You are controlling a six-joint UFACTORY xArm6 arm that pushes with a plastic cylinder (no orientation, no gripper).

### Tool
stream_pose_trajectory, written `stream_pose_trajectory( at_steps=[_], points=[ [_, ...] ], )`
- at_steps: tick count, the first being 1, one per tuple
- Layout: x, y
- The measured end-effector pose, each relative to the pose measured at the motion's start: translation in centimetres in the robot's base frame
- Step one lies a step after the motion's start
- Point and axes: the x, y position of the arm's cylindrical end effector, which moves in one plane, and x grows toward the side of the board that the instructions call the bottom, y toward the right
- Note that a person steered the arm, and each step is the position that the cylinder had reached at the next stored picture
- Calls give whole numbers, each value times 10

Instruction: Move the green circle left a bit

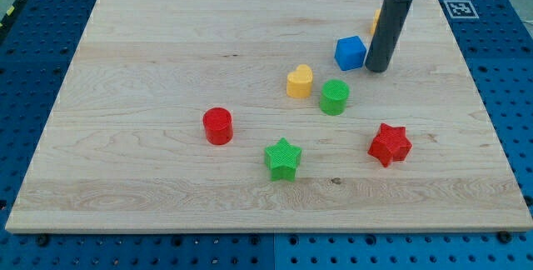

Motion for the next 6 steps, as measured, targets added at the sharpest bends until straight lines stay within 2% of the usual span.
stream_pose_trajectory(
  at_steps=[1, 2, 4, 6],
  points=[
    [49, 3],
    [57, 3],
    [57, -27],
    [47, -29]
  ],
)
